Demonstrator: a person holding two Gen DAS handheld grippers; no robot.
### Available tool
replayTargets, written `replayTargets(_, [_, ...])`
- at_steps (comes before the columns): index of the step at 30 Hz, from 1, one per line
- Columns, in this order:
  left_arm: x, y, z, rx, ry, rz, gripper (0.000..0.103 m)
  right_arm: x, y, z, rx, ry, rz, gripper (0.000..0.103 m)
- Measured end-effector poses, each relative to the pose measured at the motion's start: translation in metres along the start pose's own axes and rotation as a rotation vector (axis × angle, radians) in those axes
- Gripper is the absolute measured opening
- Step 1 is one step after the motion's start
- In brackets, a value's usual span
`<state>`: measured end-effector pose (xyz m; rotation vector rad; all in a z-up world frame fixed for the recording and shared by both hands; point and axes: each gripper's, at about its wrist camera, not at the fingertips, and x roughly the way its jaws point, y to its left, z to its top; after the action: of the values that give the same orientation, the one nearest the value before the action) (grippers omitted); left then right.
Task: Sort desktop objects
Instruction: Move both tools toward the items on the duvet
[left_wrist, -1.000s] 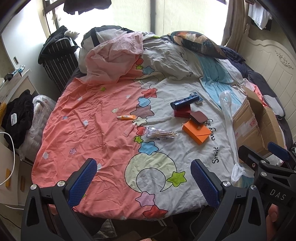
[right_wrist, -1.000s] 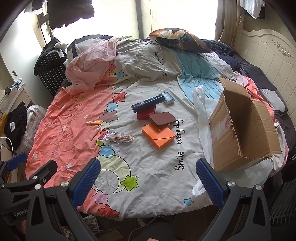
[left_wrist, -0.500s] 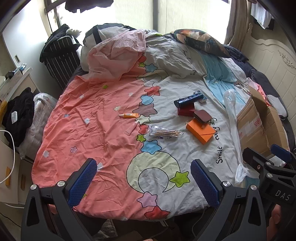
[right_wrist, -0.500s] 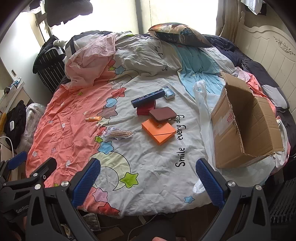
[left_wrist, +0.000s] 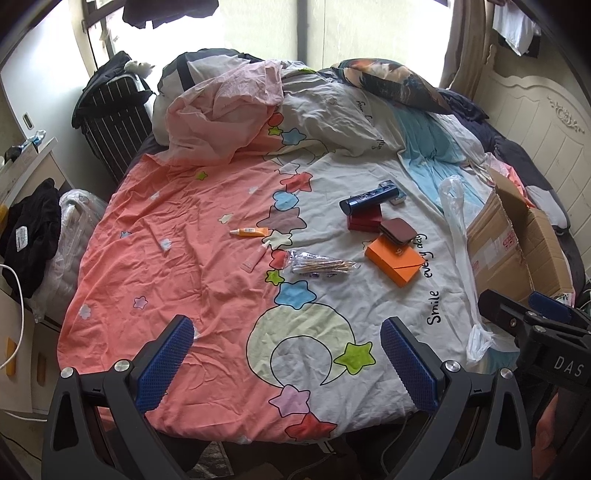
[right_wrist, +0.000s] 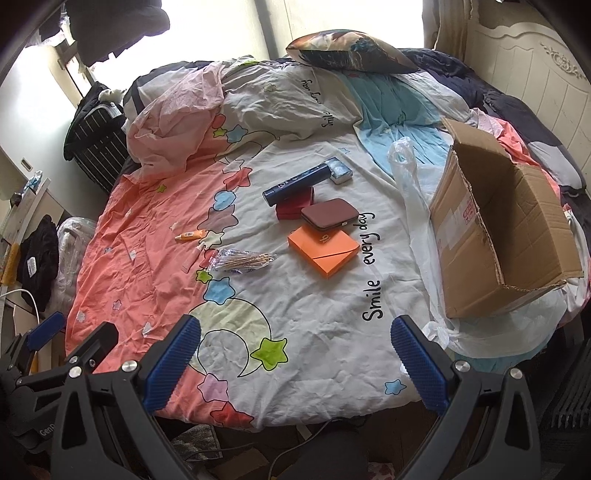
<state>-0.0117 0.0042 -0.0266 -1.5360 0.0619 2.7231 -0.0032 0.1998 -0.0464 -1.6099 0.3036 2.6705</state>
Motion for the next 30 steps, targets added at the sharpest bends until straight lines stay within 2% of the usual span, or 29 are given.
replayTargets(18, [0.014,-0.003,-0.002,0.011,0.028,0.015,0.103,0.01,0.001,0.0,-0.025,0.011,-0.031,0.103])
replayTargets(30, [0.045,0.006,-0.002,-0.015,0.085,0.01,0.103,0.029,0.001,0.002,-0.044,0.029,-0.056,0.103])
